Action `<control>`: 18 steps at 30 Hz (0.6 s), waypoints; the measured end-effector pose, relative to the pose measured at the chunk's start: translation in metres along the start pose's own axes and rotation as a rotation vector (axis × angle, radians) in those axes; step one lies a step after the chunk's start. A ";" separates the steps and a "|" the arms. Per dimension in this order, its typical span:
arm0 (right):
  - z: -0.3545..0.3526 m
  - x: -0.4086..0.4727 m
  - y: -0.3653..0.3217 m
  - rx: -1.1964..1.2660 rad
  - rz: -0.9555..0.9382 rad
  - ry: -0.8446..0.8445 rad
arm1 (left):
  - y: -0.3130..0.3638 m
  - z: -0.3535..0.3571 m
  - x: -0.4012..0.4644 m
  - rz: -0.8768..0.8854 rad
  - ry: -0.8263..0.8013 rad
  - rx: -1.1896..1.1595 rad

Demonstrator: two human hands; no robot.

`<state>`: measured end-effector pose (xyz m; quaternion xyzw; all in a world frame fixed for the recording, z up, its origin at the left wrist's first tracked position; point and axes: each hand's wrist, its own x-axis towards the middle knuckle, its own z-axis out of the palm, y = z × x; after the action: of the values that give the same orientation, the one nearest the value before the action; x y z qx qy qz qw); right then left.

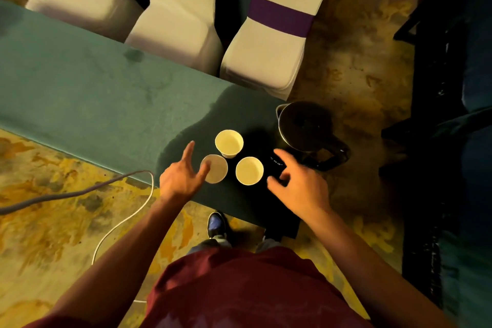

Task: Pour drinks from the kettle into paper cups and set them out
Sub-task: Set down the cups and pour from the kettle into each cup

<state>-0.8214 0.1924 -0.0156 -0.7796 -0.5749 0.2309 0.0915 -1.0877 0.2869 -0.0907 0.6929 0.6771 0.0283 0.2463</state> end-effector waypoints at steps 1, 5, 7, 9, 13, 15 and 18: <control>-0.012 -0.004 0.008 0.081 -0.013 0.151 | 0.004 -0.003 -0.006 -0.002 0.051 -0.005; -0.043 0.000 0.054 0.246 0.039 0.630 | 0.027 -0.008 -0.034 -0.005 0.121 -0.195; -0.049 0.007 0.078 0.250 0.093 0.633 | 0.041 0.004 -0.048 0.009 0.037 -0.222; -0.049 0.016 0.091 0.369 0.156 0.450 | 0.054 0.020 -0.057 -0.074 -0.125 -0.350; -0.041 0.026 0.099 0.636 0.271 0.173 | 0.082 0.040 -0.067 -0.330 -0.363 -0.695; -0.042 0.031 0.101 0.719 0.272 0.185 | 0.089 0.048 -0.067 -0.382 -0.388 -0.741; -0.046 0.041 0.099 0.739 0.264 0.097 | 0.094 0.053 -0.061 -0.430 -0.382 -0.780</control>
<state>-0.7062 0.2045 -0.0261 -0.7713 -0.3430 0.3951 0.3623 -0.9858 0.2167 -0.0831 0.3862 0.6865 0.1005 0.6079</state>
